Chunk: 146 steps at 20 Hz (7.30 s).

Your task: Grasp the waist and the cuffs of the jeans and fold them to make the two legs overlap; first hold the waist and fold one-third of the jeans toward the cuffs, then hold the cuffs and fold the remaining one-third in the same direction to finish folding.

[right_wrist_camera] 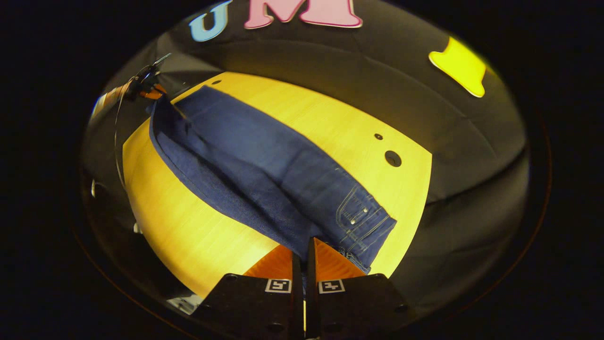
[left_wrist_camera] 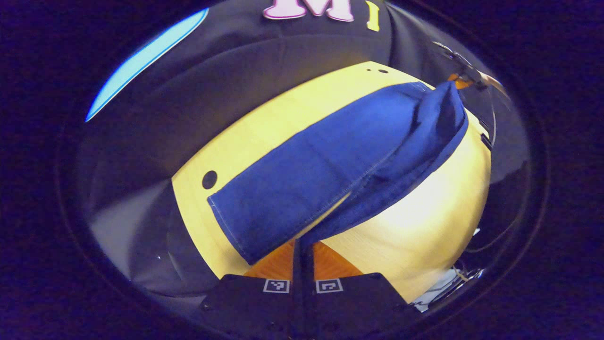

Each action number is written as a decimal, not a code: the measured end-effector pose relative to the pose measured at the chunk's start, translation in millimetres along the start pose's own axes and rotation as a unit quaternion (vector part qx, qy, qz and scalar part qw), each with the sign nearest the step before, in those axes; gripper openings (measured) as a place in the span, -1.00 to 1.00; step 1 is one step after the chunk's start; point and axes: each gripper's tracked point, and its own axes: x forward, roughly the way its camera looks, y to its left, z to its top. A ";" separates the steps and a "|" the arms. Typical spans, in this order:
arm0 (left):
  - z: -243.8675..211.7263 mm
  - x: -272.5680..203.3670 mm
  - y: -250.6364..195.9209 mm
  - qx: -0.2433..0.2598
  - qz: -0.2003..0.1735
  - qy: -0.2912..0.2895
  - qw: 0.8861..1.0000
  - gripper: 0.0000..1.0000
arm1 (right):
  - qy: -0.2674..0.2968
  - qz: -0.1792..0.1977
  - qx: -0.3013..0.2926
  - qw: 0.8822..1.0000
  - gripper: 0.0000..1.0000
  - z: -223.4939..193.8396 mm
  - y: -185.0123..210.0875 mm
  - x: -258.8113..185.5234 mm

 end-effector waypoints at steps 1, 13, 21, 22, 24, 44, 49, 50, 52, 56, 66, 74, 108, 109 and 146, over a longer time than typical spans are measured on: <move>11.0 8.5 13.4 -0.019 0.017 -0.001 1.000 -0.89 | -0.003 -0.011 0.011 1.000 -0.89 7.1 -6.7 7.8; 67.2 91.2 76.4 -0.016 0.201 0.020 0.979 0.77 | 0.078 -0.082 0.049 0.992 0.11 11.5 -50.1 139.4; 66.7 1.9 92.6 -0.095 0.249 -0.121 0.956 0.96 | -0.003 -0.138 0.062 0.988 0.96 32.9 -91.8 66.5; 65.0 -10.5 78.8 -0.111 0.233 -0.140 0.956 0.97 | -0.017 -0.153 0.082 0.985 0.96 33.7 -102.8 48.5; 55.2 -34.3 50.2 -0.110 0.224 -0.164 0.954 0.97 | -0.045 -0.175 0.161 0.970 0.96 26.3 -116.9 16.3; -44.2 -70.3 -122.1 -0.150 0.198 -0.105 0.963 0.97 | -0.017 -0.173 0.622 0.763 1.00 -84.8 -136.0 109.2; -36.9 -73.7 -150.3 -0.149 0.196 -0.110 0.963 0.98 | -0.041 -0.125 0.661 0.738 -0.55 -80.4 -144.8 85.5; -33.7 -75.3 -152.4 -0.150 0.194 -0.117 0.963 0.97 | -0.041 -0.121 0.661 0.740 -0.73 -79.8 -141.7 91.5; -35.3 -78.2 -153.1 -0.153 0.191 -0.124 0.962 0.97 | -0.056 -0.119 0.652 0.747 -0.73 -72.2 -139.0 82.1; -48.7 -76.1 -138.4 -0.156 0.179 -0.120 0.964 0.97 | -0.131 -0.100 0.642 0.749 -0.75 -21.5 -131.9 35.7; -110.7 -90.1 -104.2 -0.138 0.141 -0.136 0.971 0.97 | -0.244 0.067 0.538 0.804 -0.76 198.0 88.1 -11.1; -145.9 -96.5 -99.8 -0.260 0.103 -0.125 0.952 0.98 | -0.078 0.127 0.494 0.856 -0.76 158.3 255.5 173.8; -92.0 78.0 82.9 -0.317 0.014 0.143 0.937 0.79 | -0.143 0.135 0.631 0.751 0.85 -30.6 135.7 -65.3; -92.0 81.1 83.2 -0.319 0.016 0.139 0.937 0.73 | -0.143 0.139 0.626 0.754 0.85 -25.7 138.3 -66.4; 232.3 90.1 -376.2 -0.129 -0.100 -0.076 0.984 0.36 | -0.175 0.064 0.563 0.805 0.85 -102.2 31.9 -127.4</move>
